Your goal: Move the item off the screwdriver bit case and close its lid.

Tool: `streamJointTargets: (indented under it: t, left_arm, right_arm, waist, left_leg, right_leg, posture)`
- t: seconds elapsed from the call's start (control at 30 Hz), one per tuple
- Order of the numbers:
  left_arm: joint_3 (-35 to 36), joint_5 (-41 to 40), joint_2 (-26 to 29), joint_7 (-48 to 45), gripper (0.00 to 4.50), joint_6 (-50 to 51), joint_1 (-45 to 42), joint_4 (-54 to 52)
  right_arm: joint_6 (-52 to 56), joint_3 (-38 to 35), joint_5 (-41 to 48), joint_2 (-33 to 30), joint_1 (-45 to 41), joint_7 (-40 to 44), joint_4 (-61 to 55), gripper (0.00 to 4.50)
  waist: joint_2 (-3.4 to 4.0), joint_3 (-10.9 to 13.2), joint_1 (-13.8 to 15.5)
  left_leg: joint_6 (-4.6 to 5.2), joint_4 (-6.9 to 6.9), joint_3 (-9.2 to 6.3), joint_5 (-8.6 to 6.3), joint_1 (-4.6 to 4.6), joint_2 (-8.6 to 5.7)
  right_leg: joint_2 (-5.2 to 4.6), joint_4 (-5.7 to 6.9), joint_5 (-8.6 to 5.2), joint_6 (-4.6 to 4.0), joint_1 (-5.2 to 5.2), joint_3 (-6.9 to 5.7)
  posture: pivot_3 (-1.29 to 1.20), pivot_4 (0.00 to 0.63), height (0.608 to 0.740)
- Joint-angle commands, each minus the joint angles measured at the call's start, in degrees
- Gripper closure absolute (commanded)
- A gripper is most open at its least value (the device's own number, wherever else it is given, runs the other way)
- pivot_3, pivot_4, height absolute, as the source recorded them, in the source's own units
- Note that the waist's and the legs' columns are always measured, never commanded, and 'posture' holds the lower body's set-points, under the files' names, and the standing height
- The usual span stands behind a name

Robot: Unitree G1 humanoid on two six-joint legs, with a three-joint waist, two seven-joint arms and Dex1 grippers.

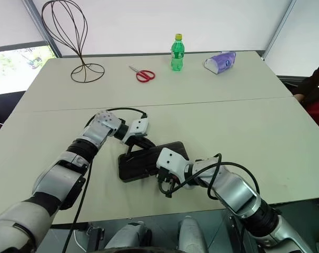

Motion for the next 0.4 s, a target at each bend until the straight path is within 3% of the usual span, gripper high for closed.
streamJointTargets:
  t: [0.03, 0.17, 0.3, 0.4]
  left_arm:
    - [-2.15, 1.08, -4.74, 0.78, 4.5, -1.98, 0.58, 5.06]
    - [2.5, 0.28, -4.57, 9.57, 4.5, -4.62, -4.89, 11.36]
    - [11.16, -5.03, -0.59, 14.96, 4.5, -2.7, -10.85, 15.71]
    - [16.66, -8.97, 3.34, 14.68, 4.5, -0.42, -11.53, 15.3]
  right_arm:
    - [2.74, -5.7, -1.76, -1.73, 0.71, -4.83, -2.35, 4.47]
    - [6.62, -13.66, 5.38, -3.8, 6.3, -0.75, -12.29, 4.47]
    - [10.79, -33.52, 19.89, -1.58, 13.46, 5.93, -21.49, 4.47]
    - [12.16, -45.93, 25.03, -0.44, 13.57, 5.6, -19.29, 4.47]
  waist:
    - [0.0, -0.01, 0.49]
    - [0.08, 0.02, 3.01]
    - [-0.08, 0.24, 3.09]
    - [-0.1, 0.42, 2.56]
  left_leg:
    - [0.0, 0.02, 0.0, 0.0, 0.0, -0.01]
    - [0.03, 0.35, -0.13, -0.01, -0.28, -0.22]
    - [0.12, 0.68, -0.18, -0.06, -0.56, -0.27]
    - [0.12, 0.65, -0.14, -0.07, -0.57, -0.13]
  right_leg:
    - [0.0, -0.03, 0.0, 0.0, 0.03, 0.0]
    - [-0.05, -0.12, 0.0, 0.0, 0.06, -0.03]
    - [-0.04, -0.13, 0.0, 0.01, -0.03, -0.01]
    - [-0.01, -0.11, 0.0, 0.01, -0.08, 0.03]
  posture:
    - [0.0, 0.15, 0.74]
    - [0.0, 0.15, 0.74]
    - [0.0, 0.15, 0.74]
    - [0.0, 0.15, 0.74]
